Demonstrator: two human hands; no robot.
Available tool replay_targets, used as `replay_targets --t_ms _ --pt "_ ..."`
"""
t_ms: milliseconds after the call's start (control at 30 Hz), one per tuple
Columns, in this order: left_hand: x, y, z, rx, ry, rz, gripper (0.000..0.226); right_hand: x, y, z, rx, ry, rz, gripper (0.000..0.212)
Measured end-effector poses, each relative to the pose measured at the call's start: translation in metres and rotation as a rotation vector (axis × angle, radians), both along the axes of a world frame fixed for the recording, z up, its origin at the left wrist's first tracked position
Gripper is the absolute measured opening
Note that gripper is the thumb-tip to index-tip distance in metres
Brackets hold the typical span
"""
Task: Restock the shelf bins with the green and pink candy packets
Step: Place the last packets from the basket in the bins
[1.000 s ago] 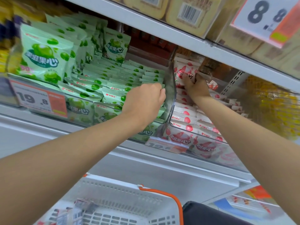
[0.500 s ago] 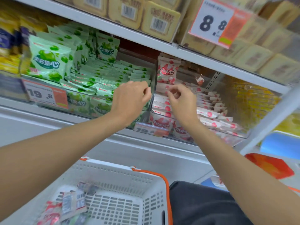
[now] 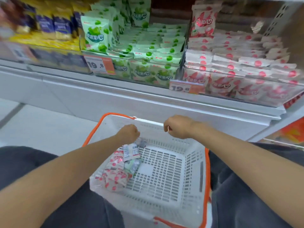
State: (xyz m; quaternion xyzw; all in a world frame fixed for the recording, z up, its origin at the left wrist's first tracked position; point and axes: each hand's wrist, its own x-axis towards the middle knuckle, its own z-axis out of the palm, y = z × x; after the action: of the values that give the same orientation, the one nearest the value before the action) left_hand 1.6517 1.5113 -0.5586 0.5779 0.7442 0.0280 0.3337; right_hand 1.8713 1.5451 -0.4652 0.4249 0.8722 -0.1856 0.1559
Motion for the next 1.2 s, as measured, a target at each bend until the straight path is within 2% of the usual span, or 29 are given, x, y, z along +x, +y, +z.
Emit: replay_targets --t_ms 167,333,500,633,700,800,900,967,1067,1133,1200 --pt "-0.022 -0.013 -0.083 -0.205 0.216 -0.097 0.028 -0.005 0.004 -0.012 -0.04 -0.101 0.024 0.031" --pt "-0.015 -0.024 -0.17 -0.36 0.292 -0.142 0.057 -0.001 0.009 -0.025 -0.094 -0.196 -0.004 0.033" --pt "-0.016 -0.016 -0.2 -0.265 0.278 -0.145 0.065 -0.001 0.009 -0.037 -0.158 -0.235 0.016 0.029" --pt "-0.024 -0.021 -0.212 -0.252 0.251 -0.189 0.084 -0.004 0.002 -0.043 -0.159 -0.21 0.065 0.026" --pt "-0.024 -0.025 -0.211 -0.197 0.246 -0.2 0.08 -0.006 0.0 -0.043 -0.164 -0.198 0.075 0.025" --pt "-0.013 -0.027 -0.194 -0.149 0.296 -0.26 0.049 -0.006 0.002 -0.039 -0.181 -0.228 0.052 0.029" --pt "0.005 -0.019 -0.157 -0.124 0.288 -0.226 0.025 -0.005 0.008 -0.033 -0.176 -0.237 0.022 0.032" --pt "0.018 0.001 -0.122 -0.104 0.194 -0.266 0.02 -0.002 0.013 -0.026 -0.17 -0.244 -0.007 0.035" --pt "0.037 0.034 -0.047 -0.199 -0.039 -0.401 0.028 0.007 0.022 -0.01 -0.193 -0.206 -0.074 0.037" --pt "0.045 0.048 0.009 -0.263 -0.156 -0.405 0.026 0.013 0.029 0.002 -0.216 -0.111 -0.142 0.047" --pt "0.048 0.053 0.066 -0.265 -0.278 -0.331 0.023 0.021 0.031 0.019 -0.356 0.046 -0.271 0.063"
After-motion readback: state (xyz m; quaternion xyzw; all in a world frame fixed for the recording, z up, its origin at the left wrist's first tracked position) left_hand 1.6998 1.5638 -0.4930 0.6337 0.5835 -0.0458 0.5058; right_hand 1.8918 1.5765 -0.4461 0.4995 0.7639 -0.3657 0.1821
